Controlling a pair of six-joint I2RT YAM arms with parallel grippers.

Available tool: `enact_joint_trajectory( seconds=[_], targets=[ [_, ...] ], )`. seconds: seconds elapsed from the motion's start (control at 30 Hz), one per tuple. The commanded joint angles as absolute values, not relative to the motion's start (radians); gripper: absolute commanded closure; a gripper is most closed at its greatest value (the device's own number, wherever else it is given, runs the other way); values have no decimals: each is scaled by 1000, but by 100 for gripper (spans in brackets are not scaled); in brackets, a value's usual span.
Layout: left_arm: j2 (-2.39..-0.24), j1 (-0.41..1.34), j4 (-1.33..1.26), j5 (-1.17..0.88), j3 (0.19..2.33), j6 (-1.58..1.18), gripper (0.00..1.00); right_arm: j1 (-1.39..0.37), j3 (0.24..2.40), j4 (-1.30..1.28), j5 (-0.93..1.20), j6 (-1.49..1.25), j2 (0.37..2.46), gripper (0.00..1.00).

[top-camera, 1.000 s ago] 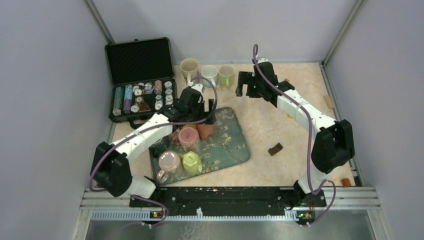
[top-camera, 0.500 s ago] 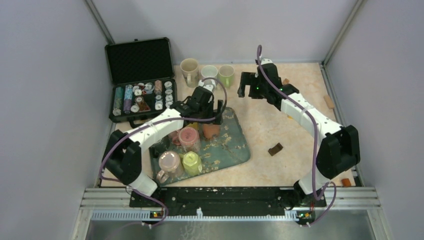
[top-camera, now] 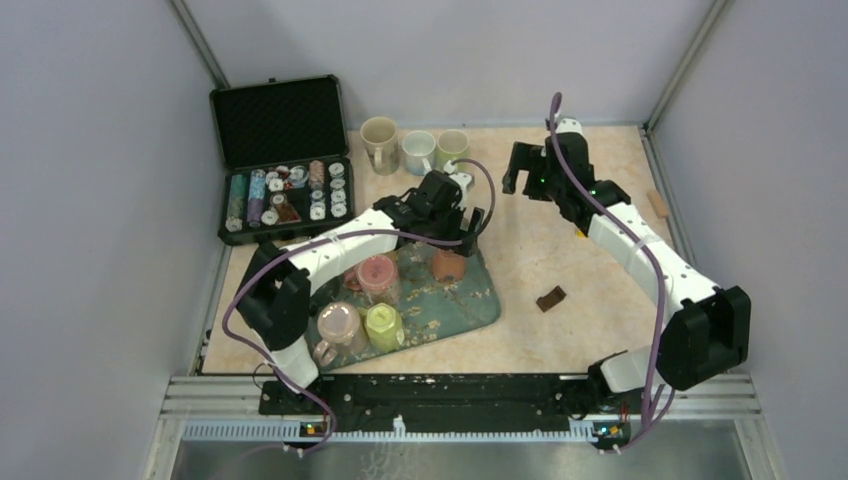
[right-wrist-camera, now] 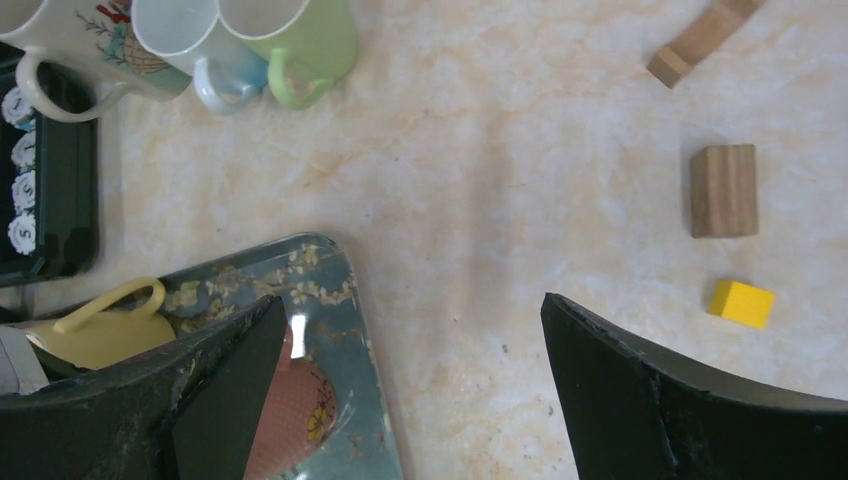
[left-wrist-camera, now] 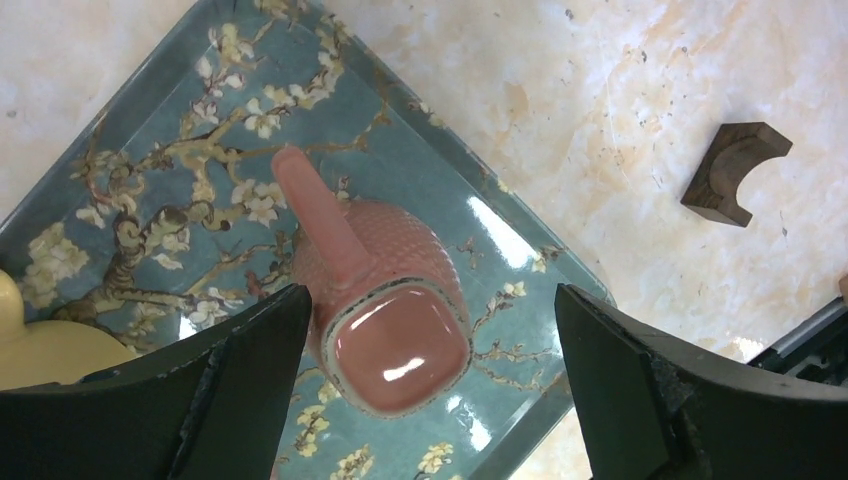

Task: Turn the mug right side up
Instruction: Move the cup to the tray, then turn over the cup on the tray.

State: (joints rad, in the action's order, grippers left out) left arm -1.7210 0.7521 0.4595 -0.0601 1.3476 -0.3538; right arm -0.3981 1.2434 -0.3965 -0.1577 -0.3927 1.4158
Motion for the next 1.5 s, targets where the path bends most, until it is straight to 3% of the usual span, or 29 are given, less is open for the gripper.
enact_joint_trajectory(
  seconds=[0.0, 0.13, 0.5, 0.8, 1.2, 1.47],
  targets=[
    [-1753, 757, 497, -23, 1438, -259, 2, -361, 1214, -374, -206, -416, 1328, 1],
    [-1847, 756, 616, 50, 1585, -211, 6, -340, 1196, -364, -200, -426, 1302, 1],
    [-2058, 756, 853, 46, 1850, -170, 41, -318, 1157, -353, -182, -429, 1284, 1],
    [-2093, 758, 870, 7, 1821, -173, 43, -296, 1126, -342, -171, -430, 1260, 1],
    [-2070, 764, 800, -260, 1793, -136, 66, -272, 1083, -331, -170, -448, 1203, 1],
    [-2082, 793, 838, -222, 1804, -82, 64, -270, 1071, -329, -170, -454, 1197, 1]
  ],
)
